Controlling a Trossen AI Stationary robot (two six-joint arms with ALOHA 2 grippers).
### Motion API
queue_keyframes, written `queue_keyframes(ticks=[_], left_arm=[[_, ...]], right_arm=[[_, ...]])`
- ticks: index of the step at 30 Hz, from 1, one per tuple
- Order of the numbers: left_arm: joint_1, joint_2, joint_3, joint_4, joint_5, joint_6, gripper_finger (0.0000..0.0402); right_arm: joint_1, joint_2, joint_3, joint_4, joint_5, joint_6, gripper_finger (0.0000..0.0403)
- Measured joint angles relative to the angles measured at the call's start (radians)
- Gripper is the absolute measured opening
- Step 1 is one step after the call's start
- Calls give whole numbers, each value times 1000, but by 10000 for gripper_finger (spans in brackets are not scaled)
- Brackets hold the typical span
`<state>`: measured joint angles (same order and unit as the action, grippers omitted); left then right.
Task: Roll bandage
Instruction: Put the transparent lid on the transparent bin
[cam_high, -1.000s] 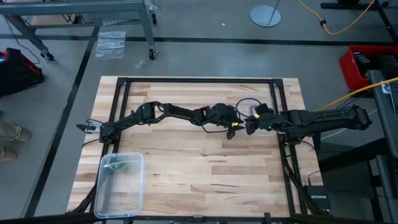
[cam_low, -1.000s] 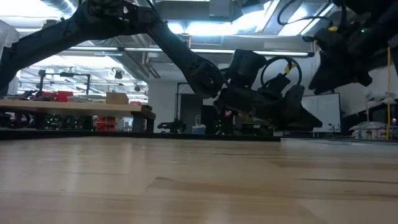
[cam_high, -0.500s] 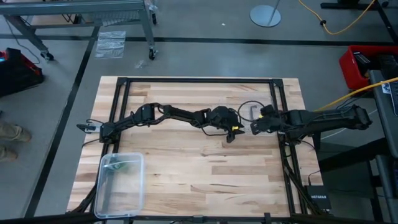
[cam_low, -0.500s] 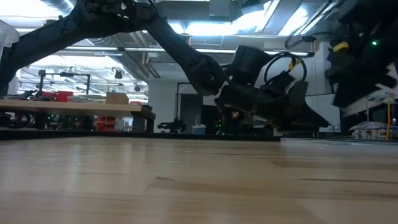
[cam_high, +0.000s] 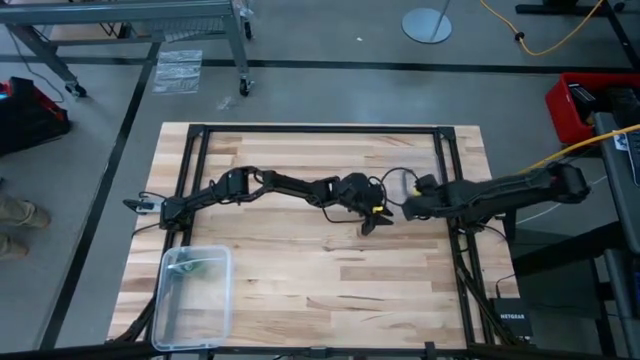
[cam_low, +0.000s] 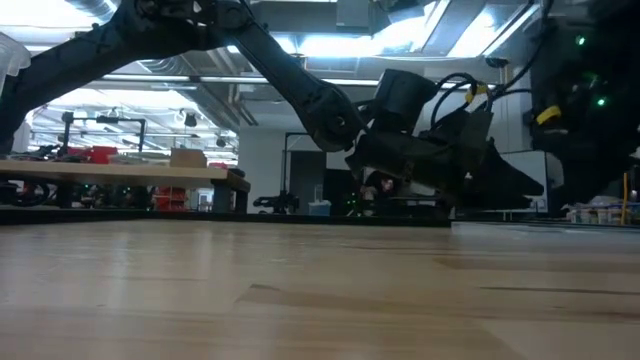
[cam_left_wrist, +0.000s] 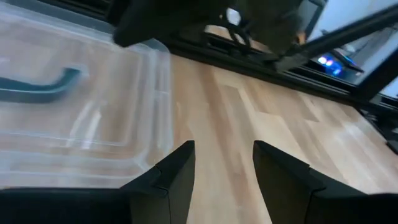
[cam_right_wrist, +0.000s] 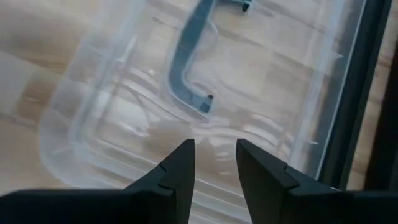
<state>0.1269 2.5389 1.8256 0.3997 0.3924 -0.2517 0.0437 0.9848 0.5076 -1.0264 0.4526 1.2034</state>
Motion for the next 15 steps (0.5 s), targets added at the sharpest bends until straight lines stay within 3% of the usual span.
queue_keyframes(ticks=[9,15], left_arm=[[-4,-1,-1,1,99,-27,155],[-15,-8,-2,1,201,-34,155]], right_arm=[[1,256,0,138,-124,-49,122],[2,357,7,285,-122,-86,122]])
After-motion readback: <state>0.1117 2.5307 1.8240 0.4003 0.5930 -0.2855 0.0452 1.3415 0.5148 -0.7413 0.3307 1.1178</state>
